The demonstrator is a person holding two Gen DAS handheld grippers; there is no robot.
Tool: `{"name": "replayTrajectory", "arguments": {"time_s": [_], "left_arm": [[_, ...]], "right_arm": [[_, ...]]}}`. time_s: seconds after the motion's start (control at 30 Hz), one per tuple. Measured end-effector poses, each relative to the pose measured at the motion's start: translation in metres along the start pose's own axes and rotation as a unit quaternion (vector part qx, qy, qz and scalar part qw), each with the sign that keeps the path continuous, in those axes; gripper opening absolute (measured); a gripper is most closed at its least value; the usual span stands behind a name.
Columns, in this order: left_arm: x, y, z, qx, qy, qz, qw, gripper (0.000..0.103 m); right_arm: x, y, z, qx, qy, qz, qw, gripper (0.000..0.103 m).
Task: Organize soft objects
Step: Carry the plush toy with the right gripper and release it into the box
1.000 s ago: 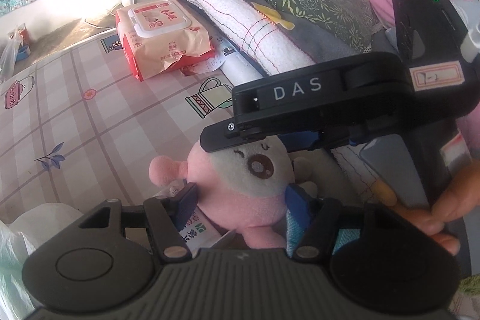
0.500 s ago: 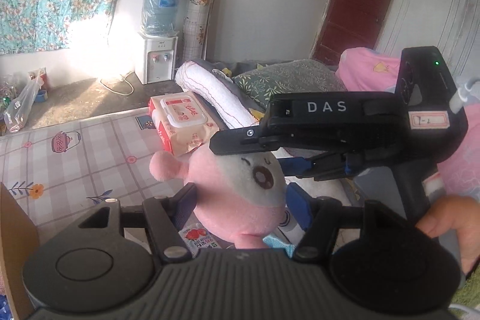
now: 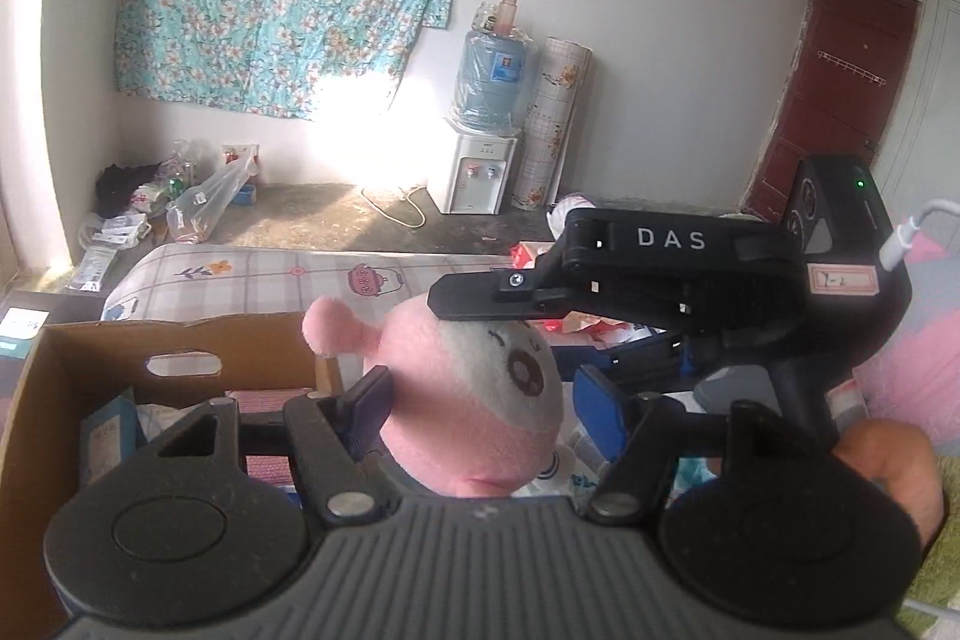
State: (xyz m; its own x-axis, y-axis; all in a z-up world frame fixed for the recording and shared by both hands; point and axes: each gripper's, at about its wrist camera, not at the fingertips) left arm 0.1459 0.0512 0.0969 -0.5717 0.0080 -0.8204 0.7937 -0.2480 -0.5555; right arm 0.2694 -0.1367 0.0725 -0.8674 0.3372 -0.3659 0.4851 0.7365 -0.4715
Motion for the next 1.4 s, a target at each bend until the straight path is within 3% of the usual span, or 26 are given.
{"name": "replayTrajectory", "arguments": {"time_s": [0.3, 0.47, 0.6, 0.8, 1.07, 1.4], "left_arm": [[0.029, -0.065, -0.105, -0.098, -0.077, -0.01, 0.9922, 0.067], [0.048, -0.057, -0.158, -0.142, -0.103, -0.049, 0.9833, 0.067], [0.063, -0.04, -0.195, -0.153, -0.129, -0.086, 0.9759, 0.067], [0.08, -0.021, -0.214, -0.162, -0.125, -0.122, 0.9711, 0.067], [0.094, -0.01, -0.219, -0.167, -0.115, -0.147, 0.9681, 0.068], [0.09, -0.025, -0.214, -0.158, -0.119, -0.137, 0.9706, 0.072]], "right_arm": [[0.049, 0.116, -0.098, -0.02, -0.039, -0.113, 0.993, 0.074], [0.083, 0.187, -0.117, -0.009, -0.023, -0.17, 0.985, 0.074], [0.105, 0.233, -0.101, 0.008, 0.019, -0.204, 0.979, 0.074], [0.123, 0.277, -0.069, 0.022, 0.084, -0.225, 0.971, 0.074], [0.141, 0.303, -0.046, 0.029, 0.125, -0.23, 0.965, 0.076], [0.147, 0.302, -0.046, 0.042, 0.137, -0.224, 0.964, 0.076]]}}
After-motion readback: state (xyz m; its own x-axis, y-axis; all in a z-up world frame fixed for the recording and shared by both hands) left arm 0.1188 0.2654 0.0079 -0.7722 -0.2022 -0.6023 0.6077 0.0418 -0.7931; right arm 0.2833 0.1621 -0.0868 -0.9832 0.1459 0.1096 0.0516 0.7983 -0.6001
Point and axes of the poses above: each gripper's, at about its wrist camera, not at the fingertips, and y roughly the way its jaws point, z to its right, x to its underside, and after that the axes turned 4 degrees about y, right-handed
